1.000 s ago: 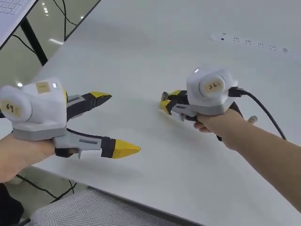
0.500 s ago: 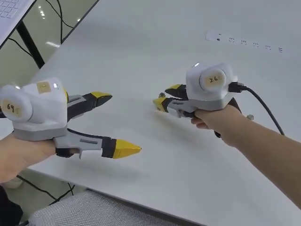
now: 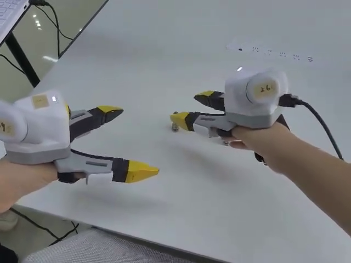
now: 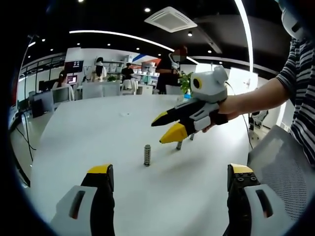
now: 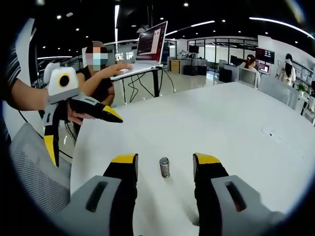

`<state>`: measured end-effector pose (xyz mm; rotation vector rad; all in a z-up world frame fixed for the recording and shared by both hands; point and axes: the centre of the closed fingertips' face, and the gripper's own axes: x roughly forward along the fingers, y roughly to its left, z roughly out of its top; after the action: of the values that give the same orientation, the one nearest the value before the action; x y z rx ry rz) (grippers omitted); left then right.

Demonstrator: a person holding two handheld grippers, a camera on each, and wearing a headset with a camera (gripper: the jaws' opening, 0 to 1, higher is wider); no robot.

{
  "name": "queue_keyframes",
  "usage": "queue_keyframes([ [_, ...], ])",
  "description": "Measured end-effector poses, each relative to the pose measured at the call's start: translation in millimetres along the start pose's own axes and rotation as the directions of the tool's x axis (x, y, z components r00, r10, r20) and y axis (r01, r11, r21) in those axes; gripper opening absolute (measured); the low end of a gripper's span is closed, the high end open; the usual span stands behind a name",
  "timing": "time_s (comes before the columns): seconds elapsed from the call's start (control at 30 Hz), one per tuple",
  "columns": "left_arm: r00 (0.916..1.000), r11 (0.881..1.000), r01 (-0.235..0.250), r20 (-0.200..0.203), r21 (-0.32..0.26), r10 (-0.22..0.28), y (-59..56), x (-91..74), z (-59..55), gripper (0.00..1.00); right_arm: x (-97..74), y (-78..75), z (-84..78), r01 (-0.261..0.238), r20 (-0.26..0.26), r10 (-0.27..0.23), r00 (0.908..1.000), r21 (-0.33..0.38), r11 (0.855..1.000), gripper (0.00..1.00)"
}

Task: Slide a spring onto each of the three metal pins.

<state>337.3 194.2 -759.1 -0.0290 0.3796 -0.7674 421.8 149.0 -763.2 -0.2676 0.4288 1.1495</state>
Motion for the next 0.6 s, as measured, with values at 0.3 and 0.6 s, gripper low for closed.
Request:
queue_keyframes([
  [0.3, 1.0, 1.0, 0.006, 0.005, -0.003, -0.006, -3.6, 7.4, 6.3, 0.96, -40.3, 2.8, -1.6, 0.013, 0.063, -0.015, 0.9979, 0.042, 0.999, 0.61],
  [0.6, 0.9996, 1.0, 0.011, 0.025, -0.01, -0.01, -8.5, 11.2, 13.0, 0.97, -89.0, -4.2, -13.1, 0.042, 0.124, -0.049, 0.991, 0.062, 0.997, 0.75],
])
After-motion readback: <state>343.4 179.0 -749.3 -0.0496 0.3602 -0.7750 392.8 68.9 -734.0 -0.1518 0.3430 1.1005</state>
